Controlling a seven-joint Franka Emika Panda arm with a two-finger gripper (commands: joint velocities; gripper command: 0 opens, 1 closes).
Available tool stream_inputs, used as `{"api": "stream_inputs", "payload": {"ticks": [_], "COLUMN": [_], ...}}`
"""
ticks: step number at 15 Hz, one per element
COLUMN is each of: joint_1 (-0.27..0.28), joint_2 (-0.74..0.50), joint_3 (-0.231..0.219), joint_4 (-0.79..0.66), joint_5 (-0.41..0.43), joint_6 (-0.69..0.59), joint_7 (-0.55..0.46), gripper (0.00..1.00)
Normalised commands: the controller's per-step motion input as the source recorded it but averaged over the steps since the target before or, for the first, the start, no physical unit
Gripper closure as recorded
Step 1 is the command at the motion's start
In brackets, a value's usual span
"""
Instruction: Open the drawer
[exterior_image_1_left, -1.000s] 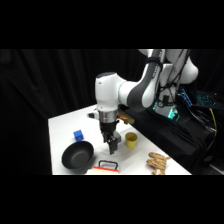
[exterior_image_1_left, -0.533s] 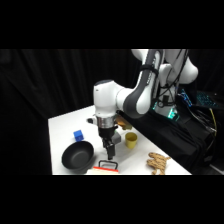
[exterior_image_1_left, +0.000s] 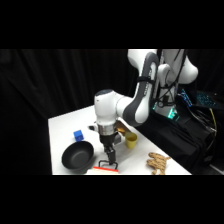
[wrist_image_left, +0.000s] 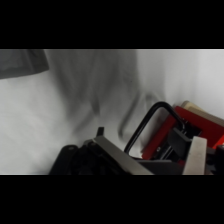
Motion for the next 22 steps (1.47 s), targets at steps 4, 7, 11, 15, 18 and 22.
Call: {"api": "stream_inputs", "payload": {"ticks": [4, 7, 11, 15, 18, 22], "joint_1": [-0.108, -0.126, -0.137, -0.123, -0.137, -0.132], "joint_2": [0.15, 0.14, 0.10, -0.03, -0.13, -0.14], "joint_3": [0.138, 0.138, 0.116, 0.028, -0.077, -0.096], "joint_4": [0.11, 0.11, 0.09, -0.01, -0.11, -0.16], "joint_5": [0.114, 0.106, 0.088, 0.032, -0.031, -0.068], "joint_6": [0.16, 0.15, 0.12, 0.14, 0.14, 0.12], "joint_7": [-0.17, -0.18, -0.19, -0.17, -0.17, -0.16], "gripper": [0.00, 0.00, 0.00, 0.00, 0.00, 0.00]}}
